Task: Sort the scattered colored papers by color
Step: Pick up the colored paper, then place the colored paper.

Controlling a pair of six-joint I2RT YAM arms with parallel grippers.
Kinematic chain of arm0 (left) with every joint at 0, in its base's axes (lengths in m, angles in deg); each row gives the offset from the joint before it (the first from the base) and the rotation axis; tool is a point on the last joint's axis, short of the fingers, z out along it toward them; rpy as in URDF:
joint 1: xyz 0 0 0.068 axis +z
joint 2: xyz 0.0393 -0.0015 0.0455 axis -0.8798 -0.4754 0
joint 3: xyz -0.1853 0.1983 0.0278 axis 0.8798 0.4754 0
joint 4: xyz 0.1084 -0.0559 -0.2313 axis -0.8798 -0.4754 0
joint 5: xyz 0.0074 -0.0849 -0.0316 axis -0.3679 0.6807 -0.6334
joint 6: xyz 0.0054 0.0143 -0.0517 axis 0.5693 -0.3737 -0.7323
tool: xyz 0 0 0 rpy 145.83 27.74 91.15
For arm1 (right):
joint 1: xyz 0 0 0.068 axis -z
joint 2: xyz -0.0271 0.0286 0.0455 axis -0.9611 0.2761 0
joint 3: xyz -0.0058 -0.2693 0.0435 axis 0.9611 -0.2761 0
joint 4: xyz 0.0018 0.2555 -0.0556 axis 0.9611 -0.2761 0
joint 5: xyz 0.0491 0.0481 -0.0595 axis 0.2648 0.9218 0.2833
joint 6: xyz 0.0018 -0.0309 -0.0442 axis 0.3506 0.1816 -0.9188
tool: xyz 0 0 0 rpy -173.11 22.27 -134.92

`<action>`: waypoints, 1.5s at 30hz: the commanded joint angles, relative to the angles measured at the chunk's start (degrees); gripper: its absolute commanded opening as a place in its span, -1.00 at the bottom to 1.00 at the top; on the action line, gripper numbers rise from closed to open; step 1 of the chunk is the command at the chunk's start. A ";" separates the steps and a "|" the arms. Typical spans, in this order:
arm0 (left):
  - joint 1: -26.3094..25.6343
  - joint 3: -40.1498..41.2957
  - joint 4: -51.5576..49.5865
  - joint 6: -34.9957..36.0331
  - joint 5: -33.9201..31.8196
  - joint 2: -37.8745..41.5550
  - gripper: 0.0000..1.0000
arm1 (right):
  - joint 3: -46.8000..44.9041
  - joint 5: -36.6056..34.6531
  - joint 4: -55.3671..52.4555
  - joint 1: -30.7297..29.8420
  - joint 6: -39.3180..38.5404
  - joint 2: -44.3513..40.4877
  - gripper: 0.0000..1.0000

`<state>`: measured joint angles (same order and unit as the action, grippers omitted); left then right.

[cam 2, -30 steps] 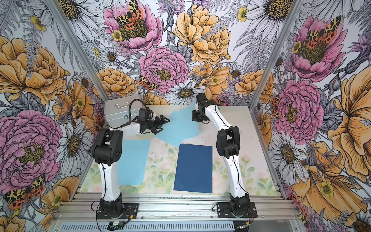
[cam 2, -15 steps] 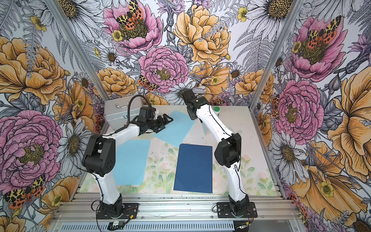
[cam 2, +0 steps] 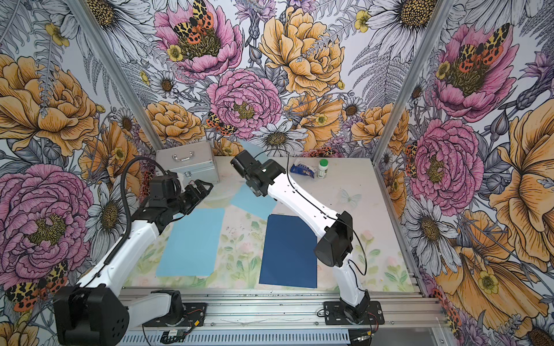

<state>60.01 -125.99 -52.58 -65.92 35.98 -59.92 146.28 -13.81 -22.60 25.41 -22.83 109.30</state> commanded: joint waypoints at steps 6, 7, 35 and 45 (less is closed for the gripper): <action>11.11 7.10 -5.53 -1.78 4.71 15.60 0.97 | -4.84 25.59 7.66 -7.20 7.09 -6.57 -1.00; 12.49 7.70 -5.58 -2.00 6.32 15.91 0.97 | -5.69 29.50 9.76 -7.51 8.33 -6.88 -1.00; 27.27 10.62 -11.89 -2.14 10.92 25.72 0.97 | -31.59 34.72 66.72 -11.48 53.88 6.09 -1.00; 25.33 17.13 -9.01 -2.28 10.69 22.05 0.96 | -33.42 36.94 71.79 -12.17 64.34 14.09 -1.00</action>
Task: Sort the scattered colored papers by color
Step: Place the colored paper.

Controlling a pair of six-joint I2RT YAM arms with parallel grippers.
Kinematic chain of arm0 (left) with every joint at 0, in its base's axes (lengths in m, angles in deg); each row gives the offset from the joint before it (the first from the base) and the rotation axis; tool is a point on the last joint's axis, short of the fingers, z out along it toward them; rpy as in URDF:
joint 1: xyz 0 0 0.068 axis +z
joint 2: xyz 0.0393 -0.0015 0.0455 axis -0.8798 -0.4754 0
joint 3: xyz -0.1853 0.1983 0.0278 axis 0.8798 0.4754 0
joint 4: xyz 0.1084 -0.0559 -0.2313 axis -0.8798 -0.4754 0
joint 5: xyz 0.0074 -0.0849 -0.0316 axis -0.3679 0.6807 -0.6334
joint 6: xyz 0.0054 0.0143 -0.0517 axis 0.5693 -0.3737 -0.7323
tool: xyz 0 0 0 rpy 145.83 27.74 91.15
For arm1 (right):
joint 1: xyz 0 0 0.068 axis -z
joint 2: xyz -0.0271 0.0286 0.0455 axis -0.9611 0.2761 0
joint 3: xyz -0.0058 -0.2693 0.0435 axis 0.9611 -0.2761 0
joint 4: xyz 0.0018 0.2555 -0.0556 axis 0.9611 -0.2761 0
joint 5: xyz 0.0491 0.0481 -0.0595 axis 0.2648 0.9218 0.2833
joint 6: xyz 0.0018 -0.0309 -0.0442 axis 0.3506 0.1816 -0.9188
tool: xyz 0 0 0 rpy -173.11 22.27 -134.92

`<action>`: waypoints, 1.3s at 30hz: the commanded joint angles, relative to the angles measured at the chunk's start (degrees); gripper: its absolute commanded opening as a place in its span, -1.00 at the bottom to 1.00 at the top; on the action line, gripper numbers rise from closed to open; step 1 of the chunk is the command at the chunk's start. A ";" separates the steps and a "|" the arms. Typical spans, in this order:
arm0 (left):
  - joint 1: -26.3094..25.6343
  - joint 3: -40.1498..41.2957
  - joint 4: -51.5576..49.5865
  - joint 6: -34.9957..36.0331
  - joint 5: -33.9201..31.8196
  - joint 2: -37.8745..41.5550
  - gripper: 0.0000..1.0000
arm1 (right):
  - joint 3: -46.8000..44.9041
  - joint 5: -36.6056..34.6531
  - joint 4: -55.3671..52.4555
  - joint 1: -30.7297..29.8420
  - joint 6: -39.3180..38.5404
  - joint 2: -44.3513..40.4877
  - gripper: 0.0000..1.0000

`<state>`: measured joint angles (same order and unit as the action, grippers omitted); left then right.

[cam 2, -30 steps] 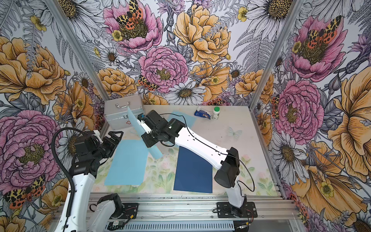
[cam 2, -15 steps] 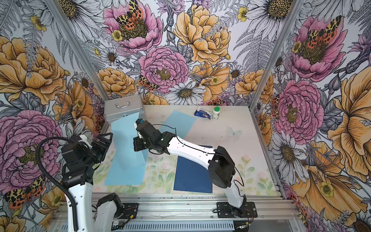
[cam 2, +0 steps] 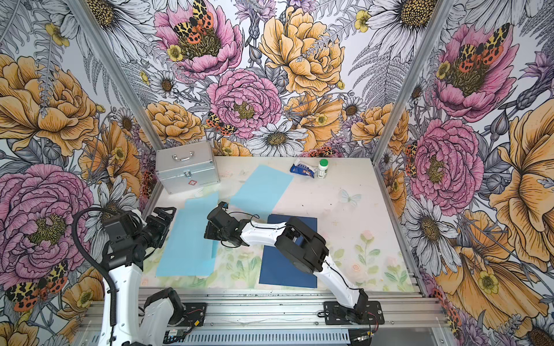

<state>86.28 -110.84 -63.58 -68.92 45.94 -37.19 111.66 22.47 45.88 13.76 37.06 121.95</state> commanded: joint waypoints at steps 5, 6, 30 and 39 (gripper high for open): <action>-3.59 4.92 4.46 0.35 -1.43 -2.91 0.97 | 0.83 2.61 4.16 -1.03 5.85 3.24 -1.00; -4.17 5.37 5.13 0.17 -1.76 -3.51 0.97 | 1.08 3.38 3.95 -1.07 5.62 3.47 -1.00; -13.85 8.64 17.81 -3.97 -10.49 -17.83 0.97 | -2.14 5.10 3.65 -1.64 6.00 2.64 -1.00; -15.55 9.17 21.97 -4.77 -12.17 -22.57 0.97 | -2.86 4.67 3.98 -2.03 6.84 2.62 -1.00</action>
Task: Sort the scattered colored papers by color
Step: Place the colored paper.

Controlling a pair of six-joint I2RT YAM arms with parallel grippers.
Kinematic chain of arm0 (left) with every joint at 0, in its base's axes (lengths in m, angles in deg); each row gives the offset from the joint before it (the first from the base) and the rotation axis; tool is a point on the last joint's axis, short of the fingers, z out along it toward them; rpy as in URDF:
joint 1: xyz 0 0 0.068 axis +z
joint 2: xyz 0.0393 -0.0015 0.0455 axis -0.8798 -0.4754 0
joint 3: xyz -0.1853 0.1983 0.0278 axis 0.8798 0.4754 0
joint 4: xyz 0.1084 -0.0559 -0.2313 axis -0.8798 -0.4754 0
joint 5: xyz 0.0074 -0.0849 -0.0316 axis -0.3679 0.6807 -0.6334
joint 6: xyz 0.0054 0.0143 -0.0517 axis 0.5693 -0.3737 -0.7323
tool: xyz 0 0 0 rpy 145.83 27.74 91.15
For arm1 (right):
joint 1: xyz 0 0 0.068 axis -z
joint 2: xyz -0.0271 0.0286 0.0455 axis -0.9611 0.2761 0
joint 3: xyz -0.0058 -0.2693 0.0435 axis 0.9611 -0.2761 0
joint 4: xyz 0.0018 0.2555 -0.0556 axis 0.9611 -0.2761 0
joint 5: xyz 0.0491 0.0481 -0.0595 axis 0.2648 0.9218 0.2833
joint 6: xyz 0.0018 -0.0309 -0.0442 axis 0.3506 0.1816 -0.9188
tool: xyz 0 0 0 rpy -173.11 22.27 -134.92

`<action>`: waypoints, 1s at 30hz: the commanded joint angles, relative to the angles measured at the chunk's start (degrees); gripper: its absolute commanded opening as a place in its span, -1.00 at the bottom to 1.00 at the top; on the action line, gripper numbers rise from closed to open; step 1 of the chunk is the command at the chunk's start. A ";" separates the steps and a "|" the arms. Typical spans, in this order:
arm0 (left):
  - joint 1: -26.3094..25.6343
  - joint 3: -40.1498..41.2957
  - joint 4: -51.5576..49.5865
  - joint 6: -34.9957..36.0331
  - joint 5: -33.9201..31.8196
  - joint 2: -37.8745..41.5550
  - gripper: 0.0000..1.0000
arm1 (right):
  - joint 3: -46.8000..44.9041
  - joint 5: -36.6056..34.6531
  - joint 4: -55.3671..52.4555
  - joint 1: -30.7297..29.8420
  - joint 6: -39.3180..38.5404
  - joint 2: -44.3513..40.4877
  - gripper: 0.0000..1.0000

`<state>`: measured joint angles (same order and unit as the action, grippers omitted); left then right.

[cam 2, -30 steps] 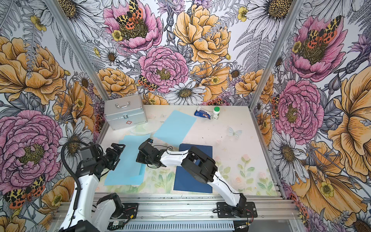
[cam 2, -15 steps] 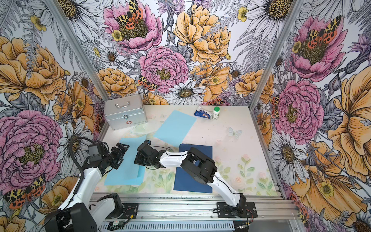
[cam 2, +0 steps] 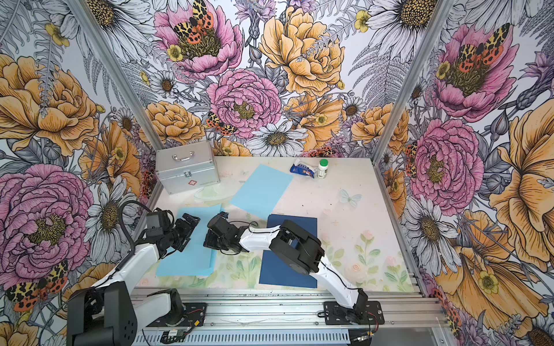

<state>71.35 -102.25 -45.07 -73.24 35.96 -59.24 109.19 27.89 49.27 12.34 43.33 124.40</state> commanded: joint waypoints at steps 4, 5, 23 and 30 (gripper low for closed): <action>-0.77 0.83 4.27 -0.61 -2.57 -0.97 0.97 | -0.82 -1.19 0.24 -0.91 0.60 -0.28 -1.00; -0.77 0.83 4.53 -0.62 -2.56 -1.22 0.97 | -0.78 -1.29 0.09 -0.96 0.62 -0.29 -1.00; -1.33 2.05 6.74 -0.64 -1.74 -5.00 0.97 | -0.16 -3.14 -3.01 -1.52 -0.20 -1.57 -0.73; -1.46 2.61 7.60 -1.13 -1.45 -5.81 0.96 | -1.35 -5.77 -4.06 -1.82 -2.39 -4.91 -0.21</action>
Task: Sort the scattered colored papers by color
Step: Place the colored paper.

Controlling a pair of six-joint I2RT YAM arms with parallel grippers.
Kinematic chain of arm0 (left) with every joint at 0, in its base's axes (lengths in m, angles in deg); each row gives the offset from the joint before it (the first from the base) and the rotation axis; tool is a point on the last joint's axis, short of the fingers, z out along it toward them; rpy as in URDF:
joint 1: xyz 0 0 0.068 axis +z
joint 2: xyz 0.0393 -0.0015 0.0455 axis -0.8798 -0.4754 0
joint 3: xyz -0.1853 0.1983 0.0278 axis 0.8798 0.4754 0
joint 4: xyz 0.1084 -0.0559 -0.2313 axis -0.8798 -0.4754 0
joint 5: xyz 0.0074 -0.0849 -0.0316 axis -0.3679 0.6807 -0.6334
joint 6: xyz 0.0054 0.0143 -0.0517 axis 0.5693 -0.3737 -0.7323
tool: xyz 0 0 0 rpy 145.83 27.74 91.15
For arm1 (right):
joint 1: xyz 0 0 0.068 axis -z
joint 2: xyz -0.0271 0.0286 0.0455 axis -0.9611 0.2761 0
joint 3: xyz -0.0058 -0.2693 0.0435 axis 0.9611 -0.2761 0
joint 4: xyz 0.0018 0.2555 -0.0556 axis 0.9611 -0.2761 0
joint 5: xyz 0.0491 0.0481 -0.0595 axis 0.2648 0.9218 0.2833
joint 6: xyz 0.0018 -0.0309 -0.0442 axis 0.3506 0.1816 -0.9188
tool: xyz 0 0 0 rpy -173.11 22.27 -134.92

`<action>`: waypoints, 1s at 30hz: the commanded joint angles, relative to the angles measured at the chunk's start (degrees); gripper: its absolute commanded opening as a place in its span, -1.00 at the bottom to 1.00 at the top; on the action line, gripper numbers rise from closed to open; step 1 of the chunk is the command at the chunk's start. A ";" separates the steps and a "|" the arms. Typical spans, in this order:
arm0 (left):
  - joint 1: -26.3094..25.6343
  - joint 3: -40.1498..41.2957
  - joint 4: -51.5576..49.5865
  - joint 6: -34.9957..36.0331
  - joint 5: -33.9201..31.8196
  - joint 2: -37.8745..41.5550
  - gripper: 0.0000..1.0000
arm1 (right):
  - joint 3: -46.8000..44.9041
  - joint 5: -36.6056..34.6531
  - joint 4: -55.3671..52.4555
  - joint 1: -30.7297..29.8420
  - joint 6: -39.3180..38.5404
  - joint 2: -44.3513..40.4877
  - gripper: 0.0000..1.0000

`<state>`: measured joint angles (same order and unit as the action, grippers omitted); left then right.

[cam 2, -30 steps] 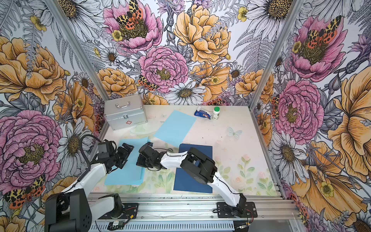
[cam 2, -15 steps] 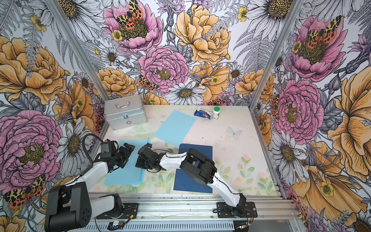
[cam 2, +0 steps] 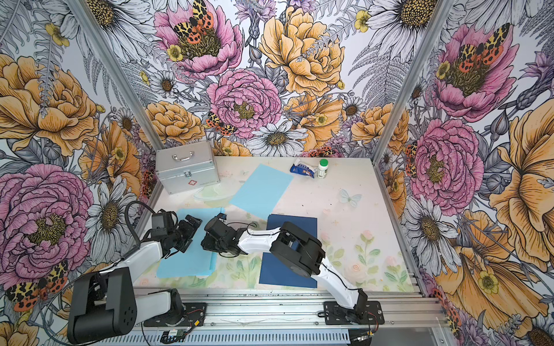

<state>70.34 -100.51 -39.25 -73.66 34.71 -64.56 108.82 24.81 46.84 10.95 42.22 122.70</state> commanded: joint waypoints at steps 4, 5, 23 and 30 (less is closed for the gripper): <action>-0.47 0.75 1.94 -0.81 -0.47 -0.72 0.97 | -3.38 -4.93 -2.25 -0.48 -2.28 -6.82 -0.11; -0.50 0.73 1.91 -0.90 -0.47 -0.76 0.97 | -4.21 -5.90 -2.34 -0.60 -2.61 -7.99 -0.09; -8.24 -18.40 -3.12 3.01 -0.41 -2.38 0.96 | -15.67 -12.98 -13.55 15.85 -22.45 -24.68 0.99; -12.89 -31.79 0.63 4.71 5.35 -19.90 0.96 | -3.92 -7.40 -26.25 31.12 -32.97 -19.48 0.99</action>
<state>59.48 -128.70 -39.56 -71.67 37.35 -79.79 99.03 15.39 27.04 38.86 16.45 100.99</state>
